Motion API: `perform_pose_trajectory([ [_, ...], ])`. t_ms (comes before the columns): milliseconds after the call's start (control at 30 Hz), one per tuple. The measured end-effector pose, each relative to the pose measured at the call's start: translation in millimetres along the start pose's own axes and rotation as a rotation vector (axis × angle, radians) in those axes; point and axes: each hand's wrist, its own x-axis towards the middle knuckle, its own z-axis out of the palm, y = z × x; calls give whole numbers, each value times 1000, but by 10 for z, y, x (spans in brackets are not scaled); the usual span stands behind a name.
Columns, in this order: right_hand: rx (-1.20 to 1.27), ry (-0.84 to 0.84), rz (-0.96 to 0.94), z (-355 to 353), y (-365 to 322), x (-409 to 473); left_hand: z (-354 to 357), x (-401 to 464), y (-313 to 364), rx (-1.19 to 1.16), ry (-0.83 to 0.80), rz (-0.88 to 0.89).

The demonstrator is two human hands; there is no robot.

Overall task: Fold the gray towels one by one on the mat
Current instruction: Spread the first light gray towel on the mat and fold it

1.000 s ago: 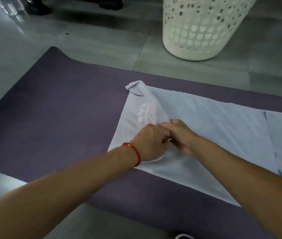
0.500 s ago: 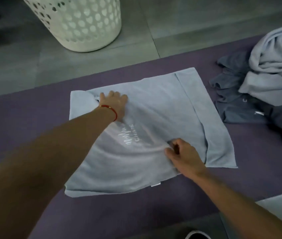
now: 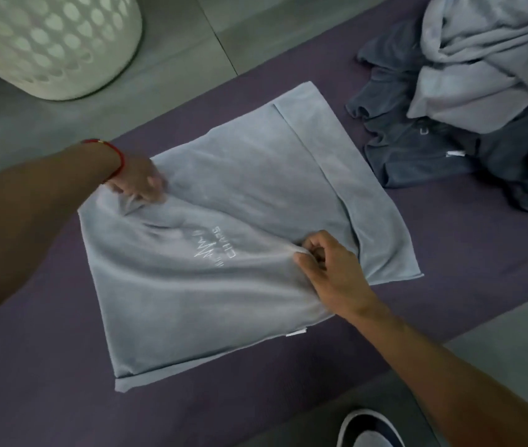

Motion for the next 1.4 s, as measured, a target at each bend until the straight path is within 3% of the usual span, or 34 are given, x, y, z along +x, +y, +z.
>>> perform_pose_trajectory([
  [133, 98, 124, 26, -334, 68, -51, -600, -147, 397, -25, 320, 214],
  [267, 140, 381, 62, -695, 191, -153, -1031, -75, 995, -344, 622, 419],
  [333, 114, 421, 125, -825, 324, -181, -1082, 57, 1327, -523, 643, 487],
  [467, -81, 337, 223, -846, 525, -214, -915, 476, 1819, -829, 520, 485],
  [767, -82, 541, 102, -959, 461, -146, -1267, 546, 1983, -1238, 810, 500],
  [967, -135, 441, 257, -1058, 605, 30, -1193, 949, 2137, -826, 887, 326],
  [1267, -144, 484, 236, -1080, 660, -33, -1294, 1077, 2246, -851, 1001, 330],
  [1400, -235, 457, 247, -1050, 653, 0, -1290, 1050, 2151, -720, 927, 345],
])
